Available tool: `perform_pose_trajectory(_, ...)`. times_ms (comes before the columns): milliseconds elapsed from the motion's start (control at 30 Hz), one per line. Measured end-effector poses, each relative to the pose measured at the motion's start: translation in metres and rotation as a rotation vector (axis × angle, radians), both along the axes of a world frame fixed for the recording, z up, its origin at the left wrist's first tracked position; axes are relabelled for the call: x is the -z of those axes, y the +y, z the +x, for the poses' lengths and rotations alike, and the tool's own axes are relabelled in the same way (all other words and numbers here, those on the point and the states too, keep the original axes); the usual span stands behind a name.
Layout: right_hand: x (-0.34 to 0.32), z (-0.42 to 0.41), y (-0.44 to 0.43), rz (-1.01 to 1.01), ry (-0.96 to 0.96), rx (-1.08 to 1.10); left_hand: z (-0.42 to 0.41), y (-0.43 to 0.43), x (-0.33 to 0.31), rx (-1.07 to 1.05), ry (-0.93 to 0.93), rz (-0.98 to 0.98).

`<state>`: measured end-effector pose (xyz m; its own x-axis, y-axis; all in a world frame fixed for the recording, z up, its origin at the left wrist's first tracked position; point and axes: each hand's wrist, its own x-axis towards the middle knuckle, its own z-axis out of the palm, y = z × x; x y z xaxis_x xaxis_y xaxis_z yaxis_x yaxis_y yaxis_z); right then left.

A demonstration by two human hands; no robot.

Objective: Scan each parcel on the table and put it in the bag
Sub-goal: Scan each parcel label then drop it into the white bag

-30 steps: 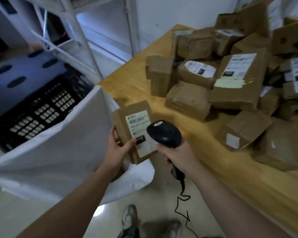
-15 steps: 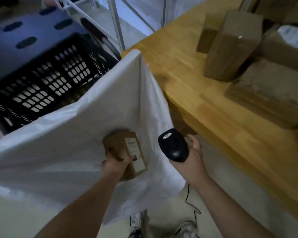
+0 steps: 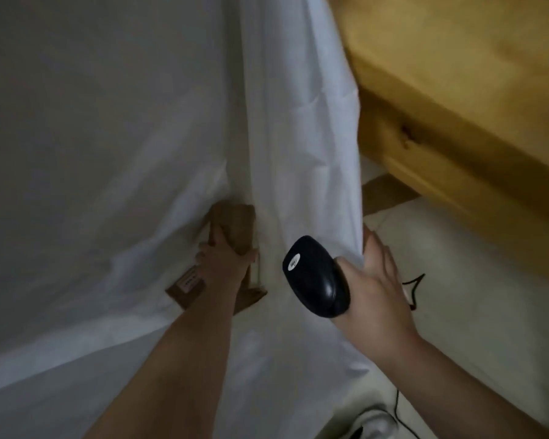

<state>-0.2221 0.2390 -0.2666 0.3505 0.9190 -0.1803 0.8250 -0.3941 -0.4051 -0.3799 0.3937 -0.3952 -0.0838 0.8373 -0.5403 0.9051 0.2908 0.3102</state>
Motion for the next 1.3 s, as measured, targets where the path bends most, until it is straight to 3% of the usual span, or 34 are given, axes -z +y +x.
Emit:
perform_pose_trajectory(100, 0.010, 0.003, 0.006, 0.031, -0.006, 0.000, 0.007, 0.013, 0.026, 0.177, 0.006, 0.049)
perform_pose_trajectory(267, 0.013, -0.001, 0.013, 0.064, -0.014, 0.021, 0.018, 0.030, 0.046, 0.452, -0.019, -0.340)
perform_pose_trajectory(400, 0.004, 0.002, 0.007, 0.033, -0.030, 0.018, 0.005, 0.018, 0.040, 0.476, -0.017, -0.187)
perform_pose_trajectory(567, -0.025, 0.010, -0.008, -0.058, -0.032, 0.013, -0.008, 0.010, 0.006, 0.391, 0.049, -0.178)
perform_pose_trajectory(733, -0.073, 0.017, -0.019, -0.145, -0.015, 0.009, -0.004, -0.012, -0.084, 0.412, 0.040, -0.112)
perform_pose_trajectory(833, -0.117, 0.019, -0.022, -0.183, 0.042, 0.055, 0.000, -0.030, -0.154, 0.536, 0.118, 0.034)
perform_pose_trajectory(933, -0.165, 0.020, -0.028, -0.147, 0.181, 0.139, 0.005, -0.051, -0.229, 0.716, 0.245, 0.196)
perform_pose_trajectory(1067, -0.228, 0.032, -0.047, -0.055, 0.400, 0.300, 0.020, -0.074, -0.323, 0.810, 0.216, 0.285)
perform_pose_trajectory(1300, -0.318, 0.096, -0.106, 0.131, 0.454, 0.450, 0.106, -0.114, -0.452, 0.965, 0.118, 0.564)
